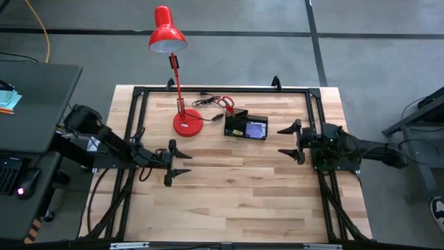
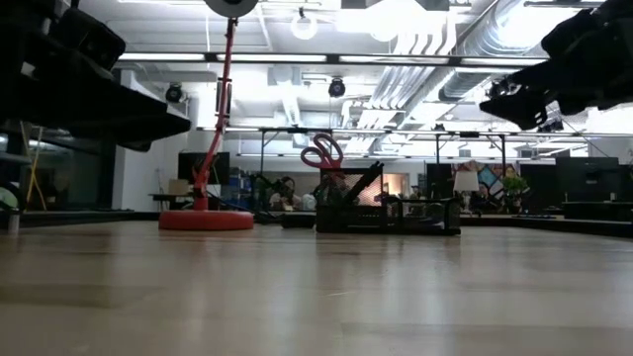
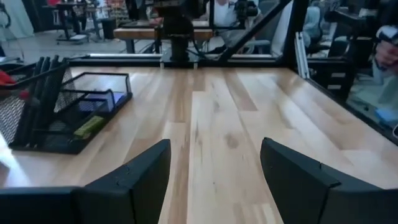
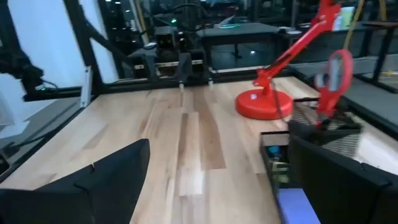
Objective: Pick and place office supplies into organizer
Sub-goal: Return to Home Position
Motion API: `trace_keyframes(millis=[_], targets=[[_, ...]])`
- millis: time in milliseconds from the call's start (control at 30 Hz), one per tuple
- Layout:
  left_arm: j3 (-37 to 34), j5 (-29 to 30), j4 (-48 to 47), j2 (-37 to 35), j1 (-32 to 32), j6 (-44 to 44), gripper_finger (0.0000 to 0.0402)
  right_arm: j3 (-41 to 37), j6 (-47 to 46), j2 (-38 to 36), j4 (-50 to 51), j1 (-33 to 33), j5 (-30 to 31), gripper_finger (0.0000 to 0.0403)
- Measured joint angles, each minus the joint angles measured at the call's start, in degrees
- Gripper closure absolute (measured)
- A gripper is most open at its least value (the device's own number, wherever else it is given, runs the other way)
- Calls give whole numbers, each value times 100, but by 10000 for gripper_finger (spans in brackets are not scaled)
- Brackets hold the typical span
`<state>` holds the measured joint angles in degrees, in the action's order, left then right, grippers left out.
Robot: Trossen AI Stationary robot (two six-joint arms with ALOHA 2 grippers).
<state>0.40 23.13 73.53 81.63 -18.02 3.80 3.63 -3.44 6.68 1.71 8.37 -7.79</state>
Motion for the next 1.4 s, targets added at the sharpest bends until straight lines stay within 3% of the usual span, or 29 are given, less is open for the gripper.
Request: trace_keyframes(millis=[167,400,667,1000,1200,1400], targets=[[0,152,-1234,-1055,0,124,169,215,-16,-664,881,237,-216,25],[4,329,-2869,-2650,0,270,169,478,19,-658,1311,417,-229,25],[4,501,-4610,-4557,0,296,169,720,77,-658,1402,477,-224,25],[7,506,-6561,-6784,0,359,169,806,81,-662,1347,477,240,25],[36,453,-6994,-7604,0,244,169,806,74,-662,1077,477,309,25],[37,456,-7031,-7748,0,86,169,806,213,-662,1180,477,573,25]])
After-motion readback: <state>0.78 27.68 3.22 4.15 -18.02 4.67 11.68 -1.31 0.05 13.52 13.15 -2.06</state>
